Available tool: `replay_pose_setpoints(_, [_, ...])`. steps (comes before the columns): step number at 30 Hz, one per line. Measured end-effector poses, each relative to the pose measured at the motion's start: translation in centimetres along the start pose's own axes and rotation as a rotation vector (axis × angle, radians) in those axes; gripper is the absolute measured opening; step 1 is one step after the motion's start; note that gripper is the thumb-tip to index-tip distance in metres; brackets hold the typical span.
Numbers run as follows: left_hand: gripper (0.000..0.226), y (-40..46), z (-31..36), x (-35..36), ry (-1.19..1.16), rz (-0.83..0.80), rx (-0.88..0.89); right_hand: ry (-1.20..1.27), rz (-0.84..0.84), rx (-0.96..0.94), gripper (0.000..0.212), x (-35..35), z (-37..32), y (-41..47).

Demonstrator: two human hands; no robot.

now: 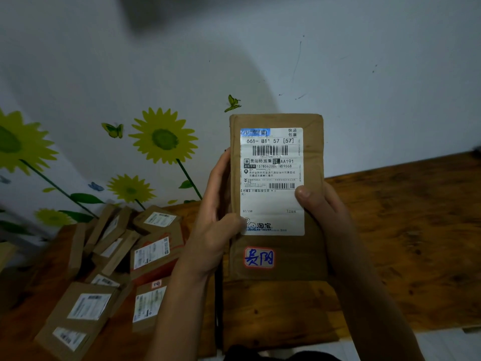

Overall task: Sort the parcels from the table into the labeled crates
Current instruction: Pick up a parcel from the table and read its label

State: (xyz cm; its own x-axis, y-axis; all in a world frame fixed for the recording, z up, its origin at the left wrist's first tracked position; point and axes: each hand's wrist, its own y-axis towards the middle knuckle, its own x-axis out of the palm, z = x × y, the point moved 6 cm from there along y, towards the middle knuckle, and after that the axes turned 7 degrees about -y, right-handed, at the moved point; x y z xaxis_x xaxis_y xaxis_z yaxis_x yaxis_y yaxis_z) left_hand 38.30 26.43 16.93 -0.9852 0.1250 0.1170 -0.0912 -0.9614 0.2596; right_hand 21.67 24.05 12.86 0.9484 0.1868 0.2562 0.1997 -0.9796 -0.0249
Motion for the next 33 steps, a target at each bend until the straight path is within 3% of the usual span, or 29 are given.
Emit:
replay_pose_setpoints(21, [0.101,-1.7,-1.0,-0.6,0.081,-0.116,-0.042,-0.038,0.036,0.016,0.067,0.0,1.3,0.7])
replay_pose_setpoints(29, [0.049,-1.4,-1.2,-2.3,0.052,0.258,-0.038,-0.041,-0.001,0.046,0.072,1.0,2.8,0.6])
replay_pose_setpoints(33, [0.036,-0.9,-2.2,-2.5,0.070,0.318,-0.098,-0.065,0.029,0.054,0.074,0.8,4.6,0.4])
